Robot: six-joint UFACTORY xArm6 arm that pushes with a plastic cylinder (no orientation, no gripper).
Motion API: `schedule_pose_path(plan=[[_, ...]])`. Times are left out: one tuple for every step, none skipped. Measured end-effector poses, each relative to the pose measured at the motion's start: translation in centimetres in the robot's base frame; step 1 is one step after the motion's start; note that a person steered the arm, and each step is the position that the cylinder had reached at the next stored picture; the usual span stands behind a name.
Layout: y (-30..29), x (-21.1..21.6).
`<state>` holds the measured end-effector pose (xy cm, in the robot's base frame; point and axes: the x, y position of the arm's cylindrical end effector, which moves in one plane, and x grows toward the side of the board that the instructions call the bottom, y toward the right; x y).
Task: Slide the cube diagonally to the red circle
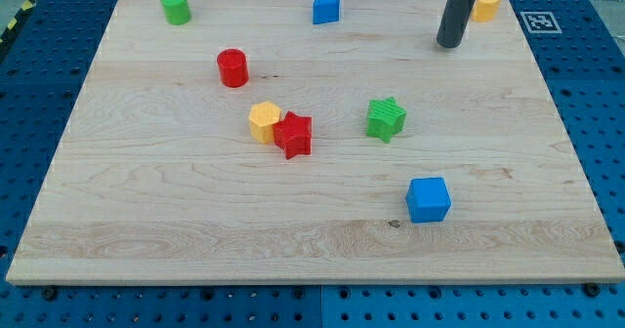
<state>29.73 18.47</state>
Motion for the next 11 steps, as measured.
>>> schedule_pose_path(plan=[[-0.4,0.4],[-2.4,2.0],[-4.3,5.2],[-5.0,9.7],[-2.6,13.6],[0.2,17.8],[-0.2,22.2],[-4.0,23.5],[-5.5,24.5],[-2.9,27.5],[-6.4,27.7]])
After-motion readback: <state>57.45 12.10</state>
